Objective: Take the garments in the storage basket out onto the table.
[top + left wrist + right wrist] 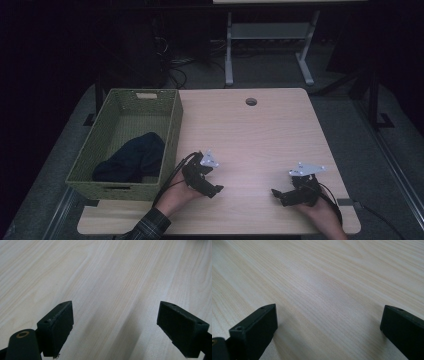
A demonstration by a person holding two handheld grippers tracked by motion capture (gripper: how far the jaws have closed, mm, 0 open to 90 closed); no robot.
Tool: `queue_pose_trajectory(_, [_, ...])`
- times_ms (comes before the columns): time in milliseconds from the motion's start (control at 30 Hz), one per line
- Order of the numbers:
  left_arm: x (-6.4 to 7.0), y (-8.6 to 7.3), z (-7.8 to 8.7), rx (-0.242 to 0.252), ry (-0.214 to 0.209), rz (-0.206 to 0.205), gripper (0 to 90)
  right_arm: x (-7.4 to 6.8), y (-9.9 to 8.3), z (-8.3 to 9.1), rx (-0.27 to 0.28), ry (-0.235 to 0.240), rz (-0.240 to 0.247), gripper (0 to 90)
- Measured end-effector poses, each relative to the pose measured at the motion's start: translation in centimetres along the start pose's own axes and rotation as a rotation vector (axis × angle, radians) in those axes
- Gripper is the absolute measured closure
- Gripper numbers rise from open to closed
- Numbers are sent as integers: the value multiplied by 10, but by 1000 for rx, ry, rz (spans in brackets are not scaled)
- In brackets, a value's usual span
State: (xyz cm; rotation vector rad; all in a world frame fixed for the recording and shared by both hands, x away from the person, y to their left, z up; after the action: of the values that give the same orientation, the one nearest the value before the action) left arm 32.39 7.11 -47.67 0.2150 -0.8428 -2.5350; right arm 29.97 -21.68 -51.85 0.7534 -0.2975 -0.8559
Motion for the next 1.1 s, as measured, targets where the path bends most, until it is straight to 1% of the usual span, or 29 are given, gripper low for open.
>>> queue_pose_trajectory(33, [0, 0, 0, 0, 0, 0, 134, 0, 0, 0, 0, -1, 1, 8])
queue_pose_trajectory(67, [0, 2, 2, -6, 3, -12, 134, 0, 0, 0, -1, -2, 5, 8])
queue_pose_trajectory(200, [-1, 6, 5, 1, 8, -12, 134, 0, 0, 0, 0, 0, -1, 8])
queue_pose_trajectory(267, [-3, 7, 7, 4, 0, 4, 134, 0, 0, 0, 0, 0, 0, 8])
queue_pose_trajectory(300, [-3, 7, 7, 4, 0, 4, 134, 0, 0, 0, 0, 0, 0, 8])
queue_pose_trajectory(333, [-3, 8, 9, 3, -12, 2, 135, 0, 0, 0, 0, 0, 0, 8])
queue_pose_trajectory(400, [-3, 10, 10, -5, -15, -2, 134, 0, 0, 0, 0, 0, 0, 8])
queue_pose_trajectory(600, [-4, 16, 18, -5, -25, -6, 134, 0, 0, 0, 0, 0, 0, 8])
queue_pose_trajectory(733, [-6, 19, 21, 5, -31, -8, 134, 0, 0, 0, -1, 0, 0, 8])
queue_pose_trajectory(767, [-5, 20, 21, 8, -36, 1, 134, 0, 0, 0, -1, 0, 0, 8])
queue_pose_trajectory(900, [-8, 23, 23, 16, -40, -10, 134, 0, 0, 0, -1, 0, 0, 8])
queue_pose_trajectory(933, [-9, 24, 24, 27, -44, -15, 134, 0, 0, 0, -1, 0, 0, 8])
queue_pose_trajectory(967, [-9, 24, 24, 32, -47, -7, 135, 0, 0, 0, -1, 0, 0, 8])
queue_pose_trajectory(1000, [-11, 24, 24, 37, -42, -14, 135, 0, 0, 0, -1, 0, 0, 8])
queue_pose_trajectory(1067, [-12, 26, 25, 51, -48, -9, 137, 0, 0, 0, -1, 0, -1, 8])
queue_pose_trajectory(1100, [-12, 26, 25, 51, -48, -9, 137, 0, 0, 0, -1, 0, 0, 8])
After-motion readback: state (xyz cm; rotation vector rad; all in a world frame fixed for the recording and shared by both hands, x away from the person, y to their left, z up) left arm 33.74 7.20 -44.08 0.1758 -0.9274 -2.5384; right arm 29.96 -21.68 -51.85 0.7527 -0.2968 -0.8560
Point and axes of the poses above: each handheld gripper's, and its own axes: z roughly backward along the jaws, y roughly out of its top, x roughly to its right, the point moved 5 cm from there along -z, roughly forward along the jaws, and after that the axes turned 1 degree about y, right-handed, at the moved point
